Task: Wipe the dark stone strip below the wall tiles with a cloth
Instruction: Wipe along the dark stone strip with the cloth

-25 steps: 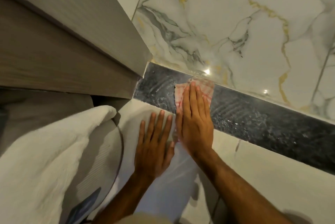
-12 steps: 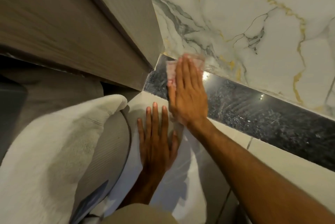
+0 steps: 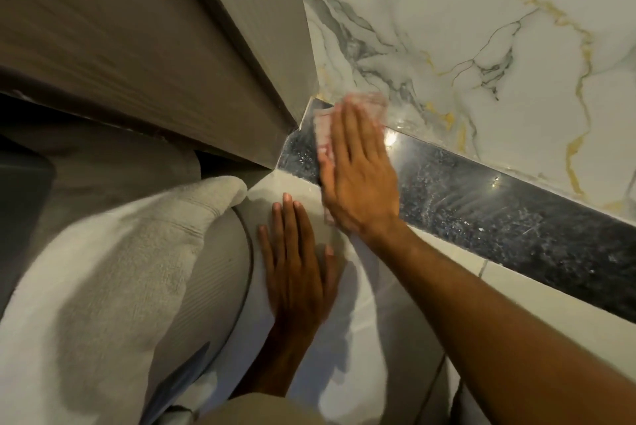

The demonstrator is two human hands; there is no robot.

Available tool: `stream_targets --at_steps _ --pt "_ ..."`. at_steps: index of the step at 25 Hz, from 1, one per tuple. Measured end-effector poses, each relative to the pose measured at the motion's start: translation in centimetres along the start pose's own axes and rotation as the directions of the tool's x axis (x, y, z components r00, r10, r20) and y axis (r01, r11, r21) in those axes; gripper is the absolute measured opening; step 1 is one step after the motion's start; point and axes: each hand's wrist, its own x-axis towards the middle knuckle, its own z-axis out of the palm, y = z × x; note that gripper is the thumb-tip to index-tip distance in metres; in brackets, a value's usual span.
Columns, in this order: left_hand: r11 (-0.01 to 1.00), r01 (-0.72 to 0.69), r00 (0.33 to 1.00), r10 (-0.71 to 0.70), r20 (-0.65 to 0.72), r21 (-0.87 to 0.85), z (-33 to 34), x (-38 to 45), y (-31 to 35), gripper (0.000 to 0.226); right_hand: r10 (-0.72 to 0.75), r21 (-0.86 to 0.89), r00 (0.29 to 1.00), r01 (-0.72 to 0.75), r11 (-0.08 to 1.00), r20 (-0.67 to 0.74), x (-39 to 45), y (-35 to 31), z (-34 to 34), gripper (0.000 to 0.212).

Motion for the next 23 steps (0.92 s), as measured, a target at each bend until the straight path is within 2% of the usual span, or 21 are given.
stream_targets --at_steps 1,3,4,5,6,8,9,10,11,12,14,15,17,20,21,23 --pt "1.0 0.012 1.0 -0.013 -0.017 -0.009 0.0 -0.1 -0.1 0.072 -0.139 -0.014 0.989 0.14 0.99 0.043 -0.5 -0.1 0.3 0.07" --pt "1.0 0.011 0.999 -0.011 -0.041 -0.018 -0.3 -0.2 0.0 0.068 -0.392 -0.026 0.912 0.398 0.917 0.119 -3.9 1.7 0.3 0.068" --pt "1.0 0.0 0.999 -0.001 -0.034 -0.017 -0.5 -0.2 0.1 0.068 -0.463 -0.033 0.876 0.471 0.882 0.135 -6.0 3.3 0.0 0.068" --pt "1.0 -0.006 1.0 0.005 -0.013 -0.014 -0.7 0.0 0.2 0.07 -0.482 -0.053 0.87 0.489 0.871 0.11 -7.4 4.9 -0.1 0.067" --pt "1.0 -0.007 1.0 0.007 0.013 -0.002 -1.0 0.2 0.4 0.072 -0.43 -0.063 0.9 0.434 0.899 0.069 -7.6 6.0 -0.3 0.068" --pt "0.999 -0.019 0.999 0.017 0.044 0.036 -1.1 0.4 0.3 0.074 -0.164 -0.044 0.986 0.164 0.986 -0.01 -4.7 5.2 -0.7 0.069" --pt "0.999 -0.024 0.999 0.022 0.047 0.039 -1.1 0.5 0.3 0.075 -0.03 -0.021 0.999 0.029 0.999 -0.045 -2.5 3.5 -0.8 0.07" --pt "0.999 -0.025 0.999 0.024 0.043 0.034 -1.0 0.5 0.2 0.075 0.036 -0.001 0.999 -0.036 0.999 -0.03 -0.6 1.6 -0.7 0.071" --pt "0.999 -0.027 0.999 0.026 0.035 0.025 -1.0 0.5 0.2 0.076 0.012 0.0 1.0 -0.012 1.0 -0.006 0.4 -0.1 -0.4 0.071" --pt "0.999 -0.031 0.999 0.03 0.024 0.015 -1.0 0.5 0.2 0.076 -0.076 0.003 0.997 0.076 0.997 0.022 0.4 -1.0 0.1 0.07" --pt "0.999 -0.047 0.999 0.047 0.008 -0.008 -1.2 0.3 0.4 0.077 -0.292 0.009 0.956 0.292 0.956 0.042 -2.7 -0.3 0.4 0.068" --pt "0.999 -0.051 0.998 0.051 0.021 -0.012 -1.2 0.3 0.4 0.079 -0.331 0.018 0.943 0.33 0.944 0.036 -4.9 1.2 0.3 0.067" --pt "0.998 -0.06 0.995 0.058 0.082 0.028 -1.3 0.2 0.2 0.085 -0.27 0.017 0.963 0.27 0.963 0.002 -7.5 4.1 -0.2 0.067" --pt "0.978 -0.167 0.983 0.154 0.101 0.129 -0.8 -0.2 -0.4 0.083 -0.011 0.007 0.996 0.011 1.0 -0.088 -2.8 4.1 -1.2 0.069" --pt "0.974 -0.195 0.979 0.185 0.089 0.113 -0.6 -0.2 -0.6 0.082 0.017 0.003 0.996 -0.017 1.0 -0.089 -0.6 3.4 -1.5 0.069" --pt "0.975 -0.214 0.976 0.21 0.063 0.056 -0.4 -0.1 -0.6 0.08 -0.064 -0.001 0.997 0.064 0.998 -0.047 0.9 2.6 -1.4 0.068"
